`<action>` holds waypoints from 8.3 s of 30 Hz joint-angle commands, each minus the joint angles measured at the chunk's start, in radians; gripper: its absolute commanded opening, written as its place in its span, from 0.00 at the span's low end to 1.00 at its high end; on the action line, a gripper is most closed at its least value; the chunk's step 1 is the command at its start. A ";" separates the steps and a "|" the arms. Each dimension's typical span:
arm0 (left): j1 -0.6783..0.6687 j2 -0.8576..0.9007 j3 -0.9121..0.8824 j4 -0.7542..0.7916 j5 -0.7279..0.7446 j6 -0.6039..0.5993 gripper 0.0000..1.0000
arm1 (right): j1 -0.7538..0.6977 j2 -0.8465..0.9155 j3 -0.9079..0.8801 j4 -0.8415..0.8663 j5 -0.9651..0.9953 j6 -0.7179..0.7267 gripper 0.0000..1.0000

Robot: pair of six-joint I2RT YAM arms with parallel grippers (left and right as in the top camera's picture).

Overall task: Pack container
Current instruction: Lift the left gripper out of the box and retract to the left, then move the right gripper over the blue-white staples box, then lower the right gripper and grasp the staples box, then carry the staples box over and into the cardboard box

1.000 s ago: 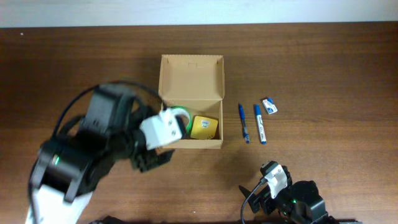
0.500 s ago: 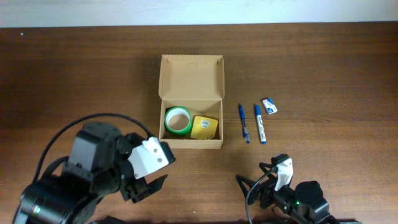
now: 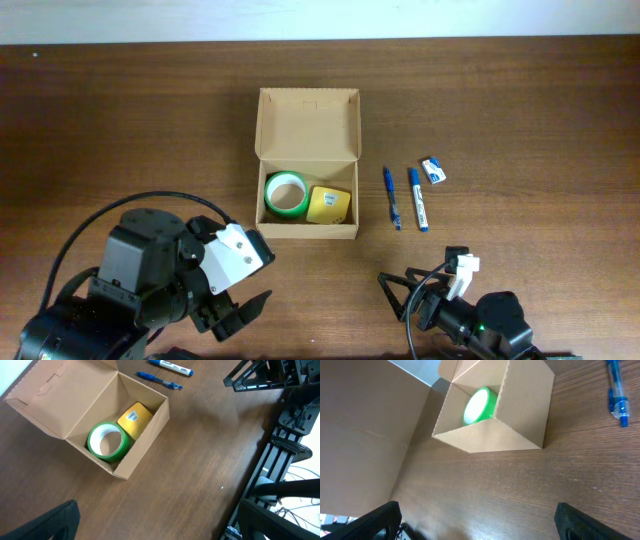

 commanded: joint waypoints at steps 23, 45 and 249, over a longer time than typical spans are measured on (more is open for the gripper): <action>0.005 0.000 -0.005 -0.025 0.007 -0.020 1.00 | 0.004 0.919 1.027 -0.647 0.508 -0.404 0.99; 0.227 0.001 -0.005 -0.096 0.114 0.052 1.00 | -0.389 1.347 1.220 -0.697 0.308 -0.489 0.99; 0.389 0.307 -0.005 0.131 -0.019 -0.068 1.00 | 0.192 2.134 1.864 -0.737 0.214 -0.179 0.34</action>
